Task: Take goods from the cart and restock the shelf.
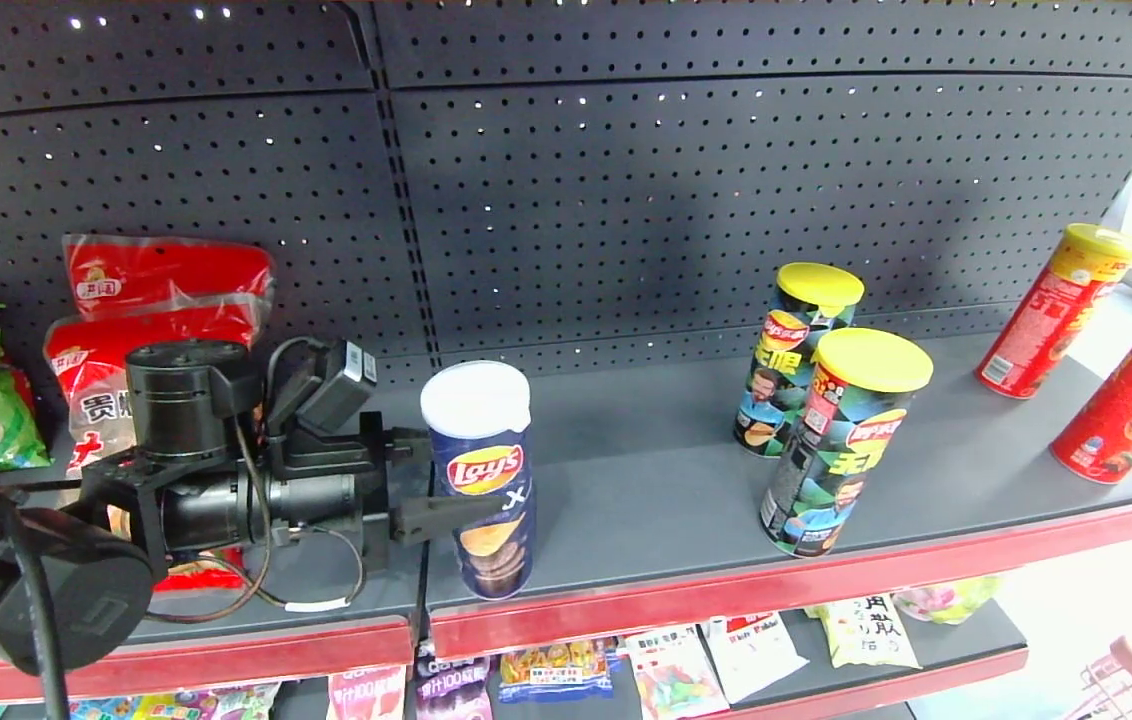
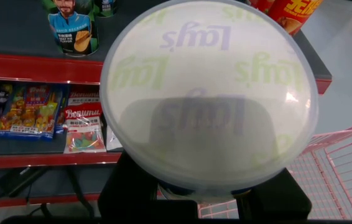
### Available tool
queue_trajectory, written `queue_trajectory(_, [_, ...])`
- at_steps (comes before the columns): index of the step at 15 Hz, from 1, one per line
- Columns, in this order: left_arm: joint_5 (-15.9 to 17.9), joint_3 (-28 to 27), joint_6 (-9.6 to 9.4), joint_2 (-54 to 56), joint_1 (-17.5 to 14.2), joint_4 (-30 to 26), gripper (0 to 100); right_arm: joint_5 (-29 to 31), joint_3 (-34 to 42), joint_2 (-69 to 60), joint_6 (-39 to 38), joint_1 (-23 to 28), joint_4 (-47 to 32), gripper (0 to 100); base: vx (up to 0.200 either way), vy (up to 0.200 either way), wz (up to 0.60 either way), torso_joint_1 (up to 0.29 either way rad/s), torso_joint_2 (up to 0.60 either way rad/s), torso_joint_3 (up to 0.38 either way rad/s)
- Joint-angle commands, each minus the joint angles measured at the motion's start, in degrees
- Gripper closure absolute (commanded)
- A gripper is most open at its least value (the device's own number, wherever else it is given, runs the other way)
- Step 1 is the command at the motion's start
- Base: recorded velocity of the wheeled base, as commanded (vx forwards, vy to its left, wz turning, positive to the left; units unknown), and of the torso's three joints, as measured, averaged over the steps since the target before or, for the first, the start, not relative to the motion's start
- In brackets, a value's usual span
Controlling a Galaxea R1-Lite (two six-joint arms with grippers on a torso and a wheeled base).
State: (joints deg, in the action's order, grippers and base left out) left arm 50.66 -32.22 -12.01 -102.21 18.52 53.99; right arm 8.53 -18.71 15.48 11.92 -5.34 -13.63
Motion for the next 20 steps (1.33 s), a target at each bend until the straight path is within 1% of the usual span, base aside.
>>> queue_trajectory(1, [-0.2,-0.1,-0.03,0.1,0.0,0.5,0,0.0,0.0,0.0,0.0,0.0,0.0,100,0.000,0.000,0.00,0.000,0.00,0.000])
queue_trajectory(6, [-0.5,0.8,-0.03,1.0,-0.3,0.8,0,0.0,0.0,0.0,0.0,0.0,0.0,100,0.000,0.000,0.00,0.000,0.00,0.000])
queue_trajectory(8, [-0.8,3.2,0.05,3.7,-2.5,0.7,0,0.0,0.0,0.0,0.0,-0.1,0.0,100,0.000,0.000,0.00,0.000,0.00,0.000])
queue_trajectory(9, [-0.8,3.3,0.05,3.9,-2.8,0.7,0,0.0,0.0,0.0,0.0,0.0,0.0,100,0.000,0.000,0.00,0.000,0.00,0.000])
queue_trajectory(10, [-0.8,4.8,0.14,6.0,-5.4,0.7,0,-0.1,0.1,0.0,0.0,0.0,0.0,100,0.000,0.000,0.00,0.000,0.00,0.000])
queue_trajectory(11, [-0.7,5.9,0.32,7.4,-6.8,0.7,0,-0.1,0.1,0.0,0.0,-0.1,0.0,100,0.000,0.000,0.00,0.000,0.00,0.000])
queue_trajectory(12, [-0.7,8.2,0.32,9.2,-9.2,0.7,0,-0.1,0.1,0.1,0.0,-0.2,0.0,100,0.000,0.000,0.00,0.000,0.00,0.000])
queue_trajectory(14, [-1.4,12.6,0.32,12.9,-11.9,0.6,0,-0.3,0.1,1.0,0.0,-0.5,0.0,100,0.000,0.000,0.00,0.000,0.00,0.000])
queue_trajectory(15, [-2.6,13.8,0.32,14.1,-12.5,0.6,0,-0.3,0.2,1.1,0.0,-0.5,0.0,100,0.000,0.000,0.00,0.000,0.00,0.000])
queue_trajectory(16, [-11.2,16.9,0.49,17.5,-13.4,0.5,0,-0.4,0.3,1.8,0.0,-0.5,0.1,100,0.000,0.000,0.00,0.000,0.00,0.000])
queue_trajectory(17, [-20.9,19.1,0.76,20.0,-13.4,0.4,0,0.0,-0.2,2.7,0.1,-0.3,0.2,100,0.000,0.000,0.00,0.000,0.00,0.000])
queue_trajectory(18, [-33.0,20.6,2.08,23.0,-13.4,0.4,0,1.6,-1.5,4.8,0.2,0.9,0.2,100,0.000,0.000,0.00,0.000,0.00,0.000])
queue_trajectory(19, [-42.0,21.0,4.45,25.5,-13.3,-0.1,0,1.7,-2.4,7.5,0.0,1.7,0.7,100,0.000,0.000,0.00,0.000,0.00,0.000])
queue_trajectory(20, [-44.9,21.1,7.09,28.0,-13.3,-1.4,0,1.0,-2.2,9.7,-0.7,1.6,1.9,100,0.000,0.000,0.00,0.000,0.00,0.000])
